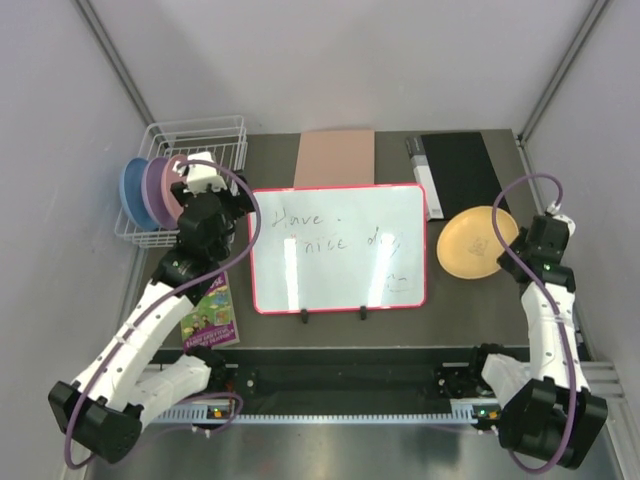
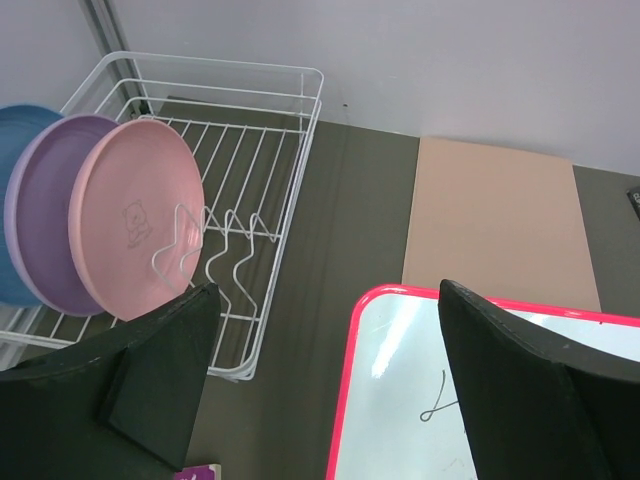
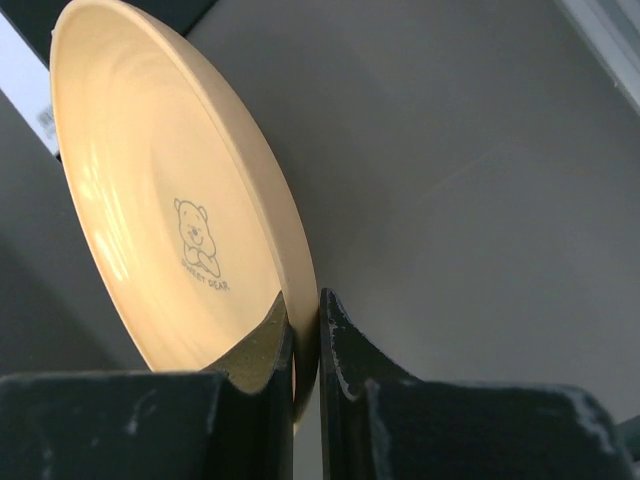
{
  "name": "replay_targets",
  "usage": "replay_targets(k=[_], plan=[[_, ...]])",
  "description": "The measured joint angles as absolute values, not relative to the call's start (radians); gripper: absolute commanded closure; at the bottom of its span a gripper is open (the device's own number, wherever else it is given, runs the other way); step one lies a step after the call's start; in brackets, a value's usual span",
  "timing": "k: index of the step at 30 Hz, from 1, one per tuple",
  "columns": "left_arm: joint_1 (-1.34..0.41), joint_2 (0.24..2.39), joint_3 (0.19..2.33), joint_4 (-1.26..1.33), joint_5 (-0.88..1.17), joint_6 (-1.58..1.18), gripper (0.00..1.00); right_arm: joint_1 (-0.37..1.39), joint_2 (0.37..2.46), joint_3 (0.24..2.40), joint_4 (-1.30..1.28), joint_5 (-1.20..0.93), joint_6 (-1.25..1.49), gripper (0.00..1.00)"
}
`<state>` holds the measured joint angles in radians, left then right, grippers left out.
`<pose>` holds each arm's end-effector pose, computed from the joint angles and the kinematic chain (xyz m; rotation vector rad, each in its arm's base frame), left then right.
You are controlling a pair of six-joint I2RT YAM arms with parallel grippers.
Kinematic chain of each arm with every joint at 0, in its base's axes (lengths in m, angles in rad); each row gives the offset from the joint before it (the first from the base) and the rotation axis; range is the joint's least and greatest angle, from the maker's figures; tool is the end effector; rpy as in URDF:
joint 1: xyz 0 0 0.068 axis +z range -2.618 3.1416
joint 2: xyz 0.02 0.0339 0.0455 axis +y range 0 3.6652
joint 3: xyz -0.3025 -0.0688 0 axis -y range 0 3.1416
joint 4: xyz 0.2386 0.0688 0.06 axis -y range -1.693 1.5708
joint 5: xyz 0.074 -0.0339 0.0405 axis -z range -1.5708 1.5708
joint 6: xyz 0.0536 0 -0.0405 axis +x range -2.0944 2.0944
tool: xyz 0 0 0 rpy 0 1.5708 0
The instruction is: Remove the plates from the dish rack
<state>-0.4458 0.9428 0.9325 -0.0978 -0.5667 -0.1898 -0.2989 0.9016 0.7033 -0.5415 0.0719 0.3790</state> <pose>0.1929 -0.0603 0.4030 -0.2115 1.6484 -0.0061 0.1635 -0.0544 0.2766 0.8021 2.1648 -0.0422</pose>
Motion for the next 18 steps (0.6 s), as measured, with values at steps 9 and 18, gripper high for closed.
replay_targets(k=[9, 18], plan=[[-0.439, 0.907, 0.920, -0.115, -0.570, -0.210, 0.06, -0.306, 1.002, 0.682, -0.554, 0.095, 0.381, 0.96], [-0.434, 0.931, 0.920, -0.144, -0.561, -0.219, 0.05, -0.313, 1.011, 0.683, -0.592, 0.161, 0.419, 0.26]])
